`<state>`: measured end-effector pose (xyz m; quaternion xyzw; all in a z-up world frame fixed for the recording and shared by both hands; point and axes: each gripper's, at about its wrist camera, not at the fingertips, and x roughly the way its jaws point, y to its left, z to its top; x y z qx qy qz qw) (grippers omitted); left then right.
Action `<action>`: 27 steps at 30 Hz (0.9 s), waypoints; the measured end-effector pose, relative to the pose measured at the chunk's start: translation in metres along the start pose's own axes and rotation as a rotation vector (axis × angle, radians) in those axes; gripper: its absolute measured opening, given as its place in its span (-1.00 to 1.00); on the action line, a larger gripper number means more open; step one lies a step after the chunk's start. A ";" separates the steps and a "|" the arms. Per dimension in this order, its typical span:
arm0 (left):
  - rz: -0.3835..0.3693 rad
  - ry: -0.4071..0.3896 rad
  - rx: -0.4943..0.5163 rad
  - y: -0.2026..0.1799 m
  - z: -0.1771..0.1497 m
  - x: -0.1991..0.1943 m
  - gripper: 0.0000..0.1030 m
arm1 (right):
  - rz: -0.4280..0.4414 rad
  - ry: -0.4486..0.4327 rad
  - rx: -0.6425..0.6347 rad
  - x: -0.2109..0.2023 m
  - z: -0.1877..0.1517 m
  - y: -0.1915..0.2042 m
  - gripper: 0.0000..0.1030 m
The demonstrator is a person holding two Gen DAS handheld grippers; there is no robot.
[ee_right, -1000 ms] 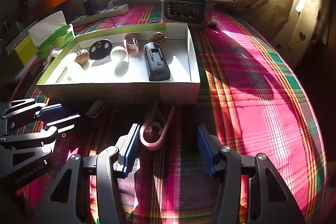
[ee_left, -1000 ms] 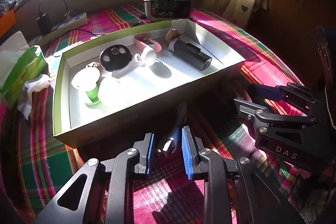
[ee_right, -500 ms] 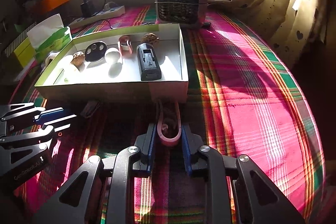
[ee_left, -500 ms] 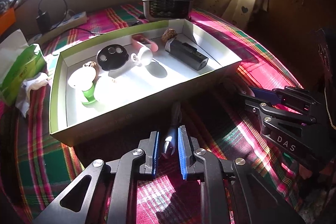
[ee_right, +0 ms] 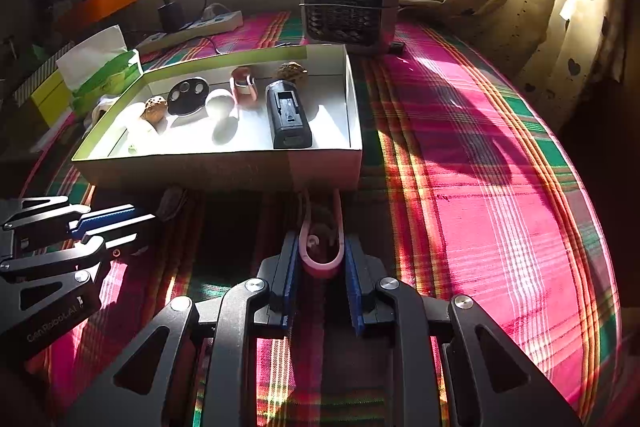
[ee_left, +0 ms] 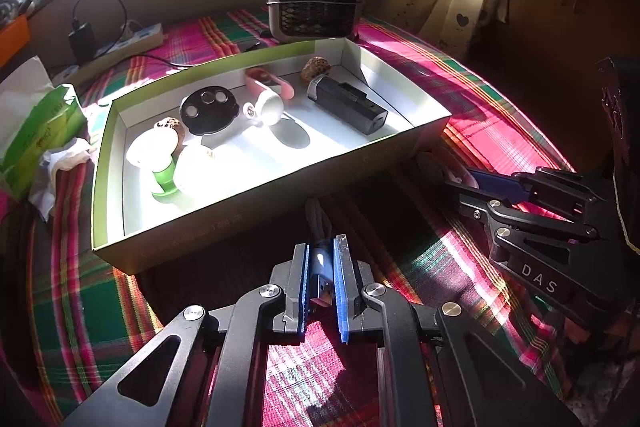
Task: Organize objects
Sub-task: 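Grasp the white cable with the left tool while the right tool grasps the pink cable loop, then lift both cables over the box and lower them inside with both tools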
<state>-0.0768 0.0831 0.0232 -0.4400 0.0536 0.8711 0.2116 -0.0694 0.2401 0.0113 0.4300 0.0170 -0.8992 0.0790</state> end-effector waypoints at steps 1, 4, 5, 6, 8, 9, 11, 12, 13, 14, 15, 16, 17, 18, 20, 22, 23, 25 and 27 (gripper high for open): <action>-0.002 0.000 -0.001 0.000 0.000 0.000 -0.82 | 0.002 0.000 0.000 0.000 0.000 0.000 -0.57; -0.009 -0.003 -0.006 0.001 0.000 -0.002 -0.82 | 0.005 0.000 0.001 -0.001 -0.001 0.000 -0.57; -0.009 -0.006 -0.006 0.001 0.000 -0.003 -0.82 | 0.006 -0.001 0.001 -0.001 -0.002 0.000 -0.57; -0.010 -0.009 -0.005 0.000 0.000 -0.004 -0.82 | 0.007 -0.001 0.001 -0.002 -0.002 0.000 -0.57; -0.014 -0.014 -0.007 0.000 0.000 -0.006 -0.82 | 0.009 -0.002 0.001 -0.002 -0.002 0.001 -0.57; -0.017 -0.016 -0.009 0.000 0.000 -0.007 -0.82 | 0.010 -0.003 0.001 -0.003 -0.002 0.001 -0.57; -0.021 -0.019 -0.012 0.000 0.000 -0.009 -0.82 | 0.012 -0.006 -0.001 -0.005 -0.002 0.002 -0.57; -0.020 -0.021 -0.013 0.000 -0.001 -0.010 -0.82 | 0.013 -0.008 -0.002 -0.006 -0.002 0.002 -0.57; -0.019 -0.023 -0.012 0.000 -0.001 -0.011 -0.82 | 0.014 -0.011 -0.003 -0.007 -0.002 0.002 -0.57; -0.020 -0.025 -0.013 0.000 -0.001 -0.012 -0.82 | 0.015 -0.013 -0.003 -0.008 -0.002 0.002 -0.57; -0.021 -0.027 -0.014 0.000 -0.001 -0.013 -0.82 | 0.015 -0.015 -0.004 -0.008 -0.002 0.003 -0.57; -0.021 -0.029 -0.014 0.000 -0.001 -0.014 -0.82 | 0.016 -0.017 -0.005 -0.009 -0.002 0.003 -0.57; -0.021 -0.031 -0.013 -0.001 -0.001 -0.015 -0.82 | 0.018 -0.019 -0.006 -0.010 -0.001 0.004 -0.57; -0.021 -0.035 -0.012 -0.001 0.000 -0.017 -0.82 | 0.020 -0.021 -0.007 -0.012 -0.001 0.004 -0.57; -0.021 -0.041 -0.012 -0.001 0.000 -0.019 -0.82 | 0.026 -0.028 -0.009 -0.014 -0.001 0.005 -0.57; -0.021 -0.048 -0.012 -0.001 0.001 -0.022 -0.82 | 0.027 -0.035 -0.013 -0.017 0.000 0.006 -0.57; -0.022 -0.051 -0.012 -0.001 0.001 -0.024 -0.82 | 0.028 -0.039 -0.015 -0.019 0.000 0.007 -0.57; -0.021 -0.059 -0.013 -0.001 0.002 -0.027 -0.82 | 0.029 -0.046 -0.017 -0.022 0.002 0.007 -0.57; -0.020 -0.066 -0.014 -0.001 0.004 -0.029 -0.82 | 0.031 -0.054 -0.020 -0.024 0.003 0.008 -0.57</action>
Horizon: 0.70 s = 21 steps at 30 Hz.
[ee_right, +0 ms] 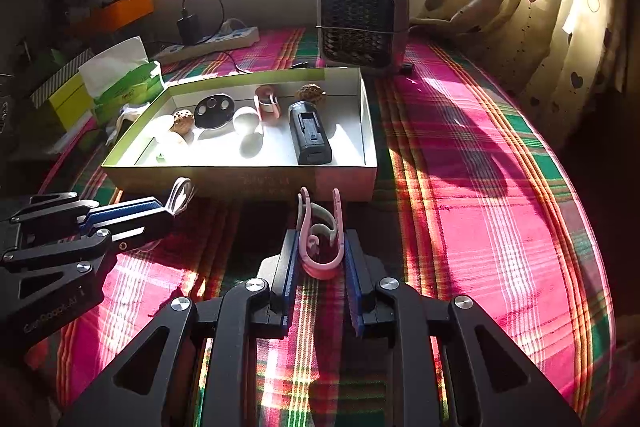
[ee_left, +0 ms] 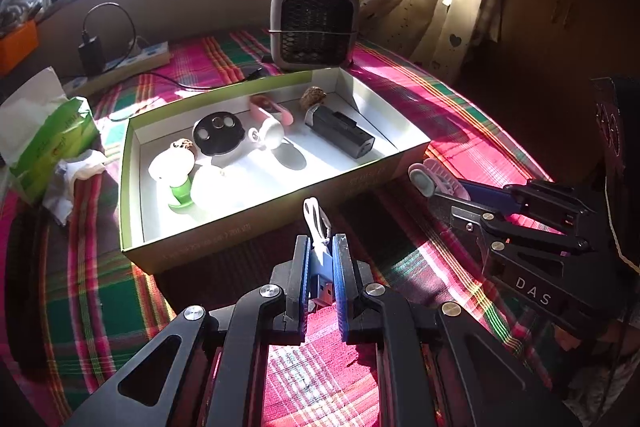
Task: Organize objects
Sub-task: 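Lift both cables over the box and lower them inside with both tools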
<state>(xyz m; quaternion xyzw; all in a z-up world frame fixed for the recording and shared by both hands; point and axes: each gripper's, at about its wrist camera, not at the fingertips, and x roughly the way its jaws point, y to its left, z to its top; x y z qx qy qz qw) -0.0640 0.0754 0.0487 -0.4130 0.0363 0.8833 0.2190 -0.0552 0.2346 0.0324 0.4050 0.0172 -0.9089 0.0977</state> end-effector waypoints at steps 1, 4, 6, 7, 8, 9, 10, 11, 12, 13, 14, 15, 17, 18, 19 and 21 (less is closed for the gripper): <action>0.002 -0.003 0.000 0.000 0.001 -0.001 -0.82 | 0.002 -0.004 -0.002 -0.001 0.001 0.000 -0.57; 0.008 -0.011 0.000 0.000 0.003 -0.004 -0.82 | 0.005 -0.016 -0.010 -0.005 0.004 0.002 -0.57; 0.010 -0.017 -0.003 0.001 0.005 -0.006 -0.82 | 0.007 -0.026 -0.015 -0.008 0.007 0.004 -0.57; 0.012 -0.022 -0.006 0.001 0.006 -0.006 -0.82 | 0.010 -0.030 -0.018 -0.008 0.008 0.004 -0.57; 0.014 -0.026 -0.008 0.002 0.007 -0.007 -0.82 | 0.013 -0.031 -0.021 -0.008 0.010 0.005 -0.57; 0.016 -0.027 -0.009 0.003 0.008 -0.008 -0.82 | 0.015 -0.033 -0.024 -0.008 0.012 0.006 -0.57; 0.018 -0.030 -0.009 0.003 0.009 -0.008 -0.82 | 0.017 -0.034 -0.027 -0.008 0.013 0.006 -0.57; 0.020 -0.032 -0.010 0.003 0.010 -0.008 -0.82 | 0.020 -0.036 -0.029 -0.008 0.015 0.007 -0.57; 0.021 -0.033 -0.010 0.003 0.010 -0.008 -0.82 | 0.022 -0.037 -0.031 -0.007 0.016 0.008 -0.57; 0.024 -0.035 -0.011 0.004 0.011 -0.008 -0.82 | 0.026 -0.039 -0.034 -0.007 0.018 0.009 -0.57; 0.026 -0.037 -0.014 0.005 0.012 -0.007 -0.82 | 0.029 -0.042 -0.037 -0.007 0.020 0.010 -0.57; 0.025 -0.038 -0.016 0.005 0.013 -0.007 -0.82 | 0.034 -0.046 -0.042 -0.007 0.022 0.011 -0.57; 0.029 -0.041 -0.022 0.007 0.015 -0.006 -0.82 | 0.043 -0.050 -0.050 -0.006 0.026 0.013 -0.57; 0.032 -0.045 -0.024 0.009 0.016 -0.006 -0.82 | 0.046 -0.052 -0.053 -0.005 0.028 0.013 -0.57; 0.033 -0.047 -0.026 0.010 0.017 -0.005 -0.82 | 0.049 -0.053 -0.056 -0.004 0.030 0.014 -0.57; 0.036 -0.049 -0.034 0.013 0.020 -0.004 -0.82 | 0.054 -0.053 -0.062 -0.002 0.034 0.016 -0.57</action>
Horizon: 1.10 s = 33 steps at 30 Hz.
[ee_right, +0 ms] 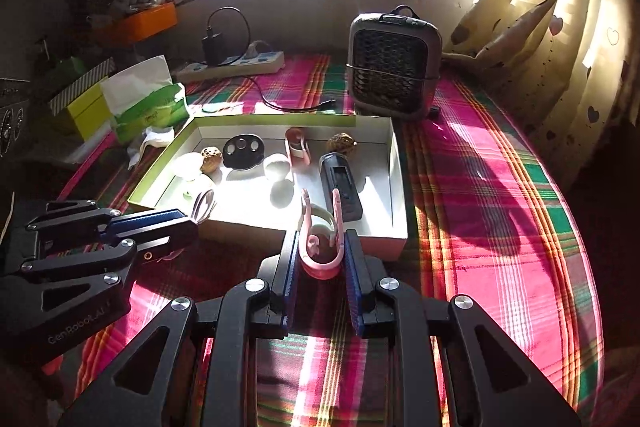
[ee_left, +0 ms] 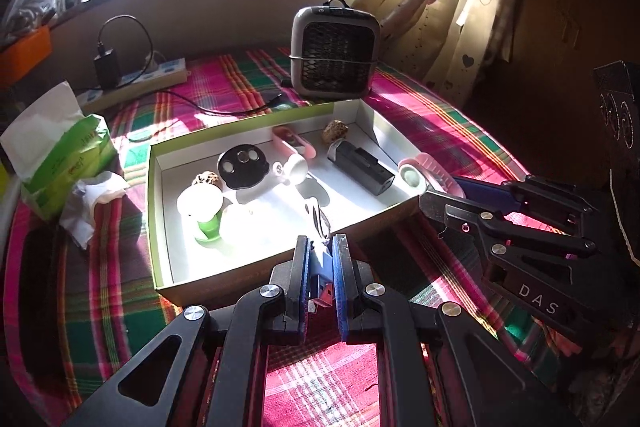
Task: Organize objects
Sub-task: 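Lift both cables over the box and lower them inside with both tools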
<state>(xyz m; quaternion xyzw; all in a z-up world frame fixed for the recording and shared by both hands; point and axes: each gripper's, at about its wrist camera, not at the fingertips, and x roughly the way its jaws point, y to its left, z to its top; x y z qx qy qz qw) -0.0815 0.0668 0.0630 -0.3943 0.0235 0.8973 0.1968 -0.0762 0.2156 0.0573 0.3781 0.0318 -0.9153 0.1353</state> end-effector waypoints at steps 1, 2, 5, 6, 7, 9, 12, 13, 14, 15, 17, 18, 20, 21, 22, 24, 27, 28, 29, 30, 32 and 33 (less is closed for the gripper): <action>0.001 0.000 -0.003 0.002 0.001 0.001 -0.82 | 0.002 0.001 -0.003 0.002 0.002 0.000 -0.57; 0.001 0.000 -0.008 0.004 0.003 0.003 -0.82 | 0.004 0.001 -0.005 0.003 0.004 0.001 -0.57; 0.000 0.003 -0.025 0.010 0.006 0.007 -0.82 | 0.018 0.011 -0.005 0.010 0.009 0.001 -0.57; 0.002 0.005 -0.027 0.011 0.007 0.008 -0.82 | 0.023 0.016 -0.003 0.012 0.010 0.001 -0.57; 0.006 0.006 -0.026 0.012 0.008 0.010 -0.82 | 0.028 0.021 -0.004 0.015 0.011 0.002 -0.57; 0.010 0.010 -0.032 0.016 0.010 0.013 -0.82 | 0.032 0.027 -0.010 0.020 0.013 0.003 -0.57; 0.016 0.014 -0.038 0.019 0.012 0.018 -0.82 | 0.041 0.037 -0.016 0.026 0.017 0.004 -0.57; 0.015 0.015 -0.043 0.021 0.013 0.020 -0.82 | 0.045 0.040 -0.018 0.028 0.018 0.005 -0.57; 0.018 0.016 -0.049 0.023 0.013 0.022 -0.83 | 0.047 0.043 -0.019 0.030 0.019 0.005 -0.57; 0.020 0.016 -0.053 0.025 0.014 0.023 -0.84 | 0.047 0.046 -0.021 0.032 0.020 0.005 -0.57; 0.026 0.020 -0.055 0.027 0.014 0.026 -0.84 | 0.048 0.049 -0.028 0.035 0.022 0.006 -0.57; 0.027 0.024 -0.057 0.028 0.014 0.028 -0.83 | 0.049 0.052 -0.029 0.037 0.022 0.006 -0.57; 0.033 0.028 -0.058 0.029 0.014 0.030 -0.83 | 0.050 0.057 -0.030 0.040 0.024 0.006 -0.57; 0.032 0.028 -0.061 0.031 0.014 0.031 -0.84 | 0.051 0.058 -0.030 0.041 0.024 0.006 -0.57; 0.032 0.030 -0.062 0.031 0.014 0.031 -0.84 | 0.053 0.060 -0.029 0.042 0.024 0.006 -0.57; 0.035 0.037 -0.064 0.033 0.014 0.034 -0.85 | 0.055 0.064 -0.031 0.045 0.025 0.006 -0.57; 0.033 0.046 -0.070 0.034 0.013 0.038 -0.85 | 0.058 0.074 -0.041 0.050 0.026 0.008 -0.57; 0.034 0.048 -0.071 0.034 0.013 0.039 -0.85 | 0.060 0.078 -0.043 0.051 0.026 0.008 -0.57; 0.033 0.050 -0.073 0.035 0.013 0.040 -0.85 | 0.061 0.083 -0.042 0.053 0.026 0.008 -0.57; 0.030 0.050 -0.075 0.035 0.013 0.040 -0.85 | 0.062 0.085 -0.042 0.054 0.026 0.008 -0.57; 0.031 0.057 -0.076 0.035 0.013 0.043 -0.85 | 0.065 0.093 -0.045 0.058 0.026 0.008 -0.57; 0.031 0.059 -0.076 0.036 0.013 0.043 -0.85 | 0.065 0.096 -0.045 0.059 0.026 0.008 -0.57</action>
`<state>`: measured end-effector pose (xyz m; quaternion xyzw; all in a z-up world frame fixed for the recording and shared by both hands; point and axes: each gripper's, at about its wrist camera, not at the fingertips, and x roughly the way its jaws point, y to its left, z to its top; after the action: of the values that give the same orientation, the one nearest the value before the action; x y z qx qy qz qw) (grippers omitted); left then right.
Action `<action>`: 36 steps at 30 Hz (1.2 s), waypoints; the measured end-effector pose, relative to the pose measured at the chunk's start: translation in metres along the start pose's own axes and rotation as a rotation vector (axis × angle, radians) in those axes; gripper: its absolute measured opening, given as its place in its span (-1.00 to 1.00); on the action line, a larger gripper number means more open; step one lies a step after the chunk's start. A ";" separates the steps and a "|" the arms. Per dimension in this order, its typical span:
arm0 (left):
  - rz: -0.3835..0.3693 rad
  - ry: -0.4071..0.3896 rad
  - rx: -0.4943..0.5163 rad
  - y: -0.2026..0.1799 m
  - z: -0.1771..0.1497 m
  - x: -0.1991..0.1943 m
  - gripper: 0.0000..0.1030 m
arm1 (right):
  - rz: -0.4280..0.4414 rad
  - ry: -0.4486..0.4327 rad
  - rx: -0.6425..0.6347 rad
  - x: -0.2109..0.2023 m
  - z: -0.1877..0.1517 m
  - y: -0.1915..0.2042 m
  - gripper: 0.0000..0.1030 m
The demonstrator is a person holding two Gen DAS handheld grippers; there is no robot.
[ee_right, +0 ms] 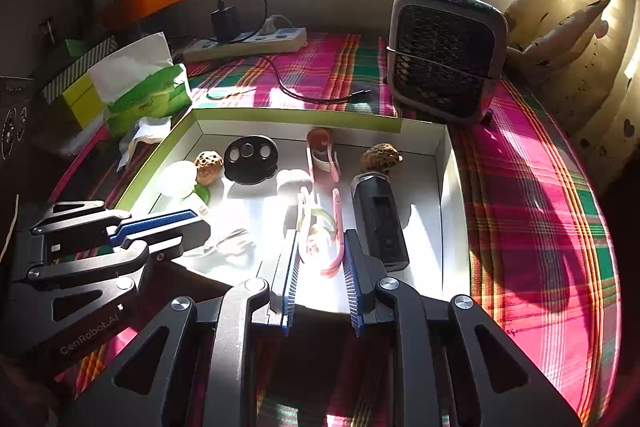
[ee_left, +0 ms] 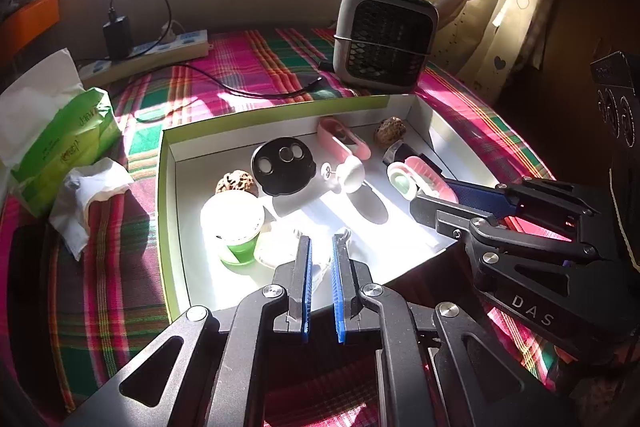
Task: Organize objects
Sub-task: 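Lift both cables over the box and lower them inside with both tools, then open both tools to release the cables in the box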
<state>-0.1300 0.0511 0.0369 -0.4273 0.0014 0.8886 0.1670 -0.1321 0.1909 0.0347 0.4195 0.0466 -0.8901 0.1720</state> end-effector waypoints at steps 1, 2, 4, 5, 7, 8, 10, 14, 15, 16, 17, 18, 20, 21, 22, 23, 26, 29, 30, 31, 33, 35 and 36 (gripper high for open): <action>0.000 0.001 -0.002 0.000 0.000 0.001 -0.85 | 0.001 0.004 -0.002 0.002 0.000 0.000 -0.57; -0.001 0.003 -0.005 0.001 0.000 0.001 -0.85 | 0.002 0.008 -0.003 0.003 0.001 0.000 -0.57; -0.005 0.004 -0.012 0.002 0.000 0.002 -0.85 | 0.005 0.016 -0.006 0.006 0.001 0.000 -0.57; -0.006 0.006 -0.016 0.003 0.000 0.002 -0.85 | 0.005 0.020 -0.007 0.008 0.002 -0.001 -0.57; -0.009 0.008 -0.022 0.004 0.000 0.003 -0.85 | 0.014 0.030 -0.011 0.012 0.002 0.000 -0.57; -0.011 0.009 -0.027 0.004 0.000 0.003 -0.85 | 0.017 0.037 -0.010 0.014 0.002 0.000 -0.57; -0.012 0.011 -0.032 0.005 0.000 0.003 -0.85 | 0.019 0.041 -0.012 0.016 0.002 0.000 -0.57; -0.011 0.014 -0.029 0.005 -0.001 0.004 -0.84 | 0.021 0.051 -0.014 0.019 0.003 0.001 -0.57; -0.013 0.014 -0.031 0.005 -0.001 0.004 -0.84 | 0.020 0.054 -0.013 0.020 0.004 0.001 -0.57; -0.013 0.014 -0.031 0.005 -0.002 0.005 -0.84 | 0.021 0.057 -0.015 0.020 0.004 0.001 -0.57; -0.014 0.014 -0.032 0.006 -0.002 0.005 -0.84 | 0.021 0.060 -0.016 0.021 0.005 0.001 -0.57; -0.012 0.015 -0.033 0.006 -0.002 0.005 -0.84 | 0.019 0.063 -0.015 0.022 0.006 0.001 -0.56; -0.013 0.015 -0.030 0.005 -0.002 0.005 -0.83 | 0.018 0.072 -0.014 0.023 0.006 0.001 -0.56; -0.013 0.015 -0.031 0.005 -0.002 0.005 -0.82 | 0.013 0.075 -0.013 0.024 0.007 0.001 -0.56; -0.015 0.016 -0.033 0.005 -0.002 0.005 -0.82 | 0.009 0.077 -0.014 0.025 0.007 0.001 -0.56; -0.016 0.016 -0.033 0.005 -0.002 0.005 -0.80 | 0.009 0.078 -0.017 0.026 0.007 0.001 -0.56; -0.009 0.016 -0.031 0.006 -0.001 0.005 -0.76 | 0.007 0.082 -0.017 0.026 0.007 0.001 -0.56; -0.004 0.018 -0.034 0.006 -0.001 0.004 -0.72 | 0.006 0.083 -0.013 0.027 0.007 0.001 -0.56; -0.002 0.017 -0.035 0.006 -0.001 0.004 -0.70 | 0.004 0.083 -0.012 0.028 0.007 0.001 -0.56; 0.001 0.017 -0.037 0.006 -0.002 0.004 -0.69 | 0.003 0.084 -0.009 0.028 0.007 0.001 -0.56; 0.006 0.015 -0.040 0.007 -0.002 0.003 -0.60 | 0.001 0.083 -0.007 0.028 0.008 0.002 -0.50; 0.009 0.013 -0.047 0.008 -0.003 0.002 -0.55 | -0.001 0.080 -0.001 0.027 0.007 0.001 -0.39; 0.011 0.012 -0.049 0.009 -0.003 0.001 -0.53 | 0.000 0.077 0.001 0.026 0.007 0.001 -0.34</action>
<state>-0.1312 0.0427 0.0328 -0.4368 -0.0171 0.8866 0.1515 -0.1523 0.1810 0.0194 0.4534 0.0528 -0.8734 0.1698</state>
